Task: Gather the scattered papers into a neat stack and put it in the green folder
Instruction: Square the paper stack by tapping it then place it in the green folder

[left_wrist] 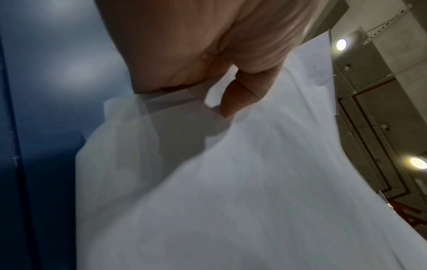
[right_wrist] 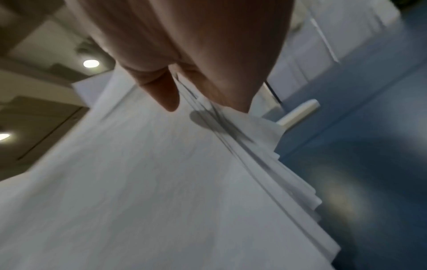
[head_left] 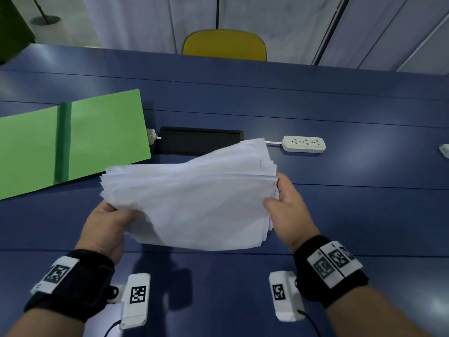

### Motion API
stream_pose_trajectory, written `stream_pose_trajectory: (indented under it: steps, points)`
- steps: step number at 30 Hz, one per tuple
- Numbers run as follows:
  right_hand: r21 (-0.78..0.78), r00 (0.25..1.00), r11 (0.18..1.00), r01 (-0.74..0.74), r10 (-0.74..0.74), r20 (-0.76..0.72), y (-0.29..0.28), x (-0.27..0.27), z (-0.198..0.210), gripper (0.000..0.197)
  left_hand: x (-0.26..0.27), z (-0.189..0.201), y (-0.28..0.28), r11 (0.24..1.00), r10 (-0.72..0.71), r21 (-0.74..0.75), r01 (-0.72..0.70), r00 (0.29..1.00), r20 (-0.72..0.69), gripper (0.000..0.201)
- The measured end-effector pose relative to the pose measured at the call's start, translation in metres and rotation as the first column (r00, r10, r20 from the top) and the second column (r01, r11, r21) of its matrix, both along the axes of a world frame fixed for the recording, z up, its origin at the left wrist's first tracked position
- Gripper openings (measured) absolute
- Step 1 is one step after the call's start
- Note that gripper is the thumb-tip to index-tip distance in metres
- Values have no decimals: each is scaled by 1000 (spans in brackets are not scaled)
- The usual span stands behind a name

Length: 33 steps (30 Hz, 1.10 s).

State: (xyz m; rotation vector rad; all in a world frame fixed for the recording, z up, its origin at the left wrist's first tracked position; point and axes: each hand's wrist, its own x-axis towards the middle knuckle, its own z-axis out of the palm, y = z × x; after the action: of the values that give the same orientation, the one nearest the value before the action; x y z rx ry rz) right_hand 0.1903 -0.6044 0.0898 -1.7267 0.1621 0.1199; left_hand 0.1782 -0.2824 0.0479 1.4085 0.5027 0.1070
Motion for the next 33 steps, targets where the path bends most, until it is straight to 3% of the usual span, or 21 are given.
stream_pose_trajectory:
  steps: [4, 8, 11, 13, 15, 18, 23, 27, 33]
  points:
    - [5, 997, 997, 76, -76, -27, 7, -2, 0, 49, -6, 15, -7, 980, -38, 197, 27, 998, 54, 30]
    - [55, 975, 998, 42, -53, 215, 1, -9, 40, 42, -11, 48, -5, 939, -72, 342, 22, 988, 135, 30]
    - [153, 962, 976, -154, 113, 249, -27, -7, 51, 42, -14, 64, 7, 960, -151, 268, 80, 954, 259, 24]
    - [-2, 967, 974, -226, 225, 118, -38, -5, 50, 37, -14, 59, 10, 974, -168, 194, 113, 940, 298, 12]
    - [-191, 944, 936, -295, 316, 93, -41, -3, 47, 27, -14, 58, 8, 980, -121, 188, 70, 953, 278, 12]
    - [-152, 979, 971, -184, 195, 63, -35, -9, 45, 31, -18, 59, -4, 966, -103, 254, 46, 971, 218, 33]
    - [-107, 984, 989, -106, 120, 133, -13, -11, 36, 35, -17, 35, -18, 993, -25, 120, 4, 984, 174, 35]
    - [-10, 993, 996, -94, 94, 73, -1, -13, 27, 30, -14, 19, -17, 997, 60, 31, -65, 989, 134, 40]
    - [45, 999, 999, 8, -6, -44, 0, -15, 9, 32, -14, 17, -17, 996, 43, 76, -49, 996, 73, 37]
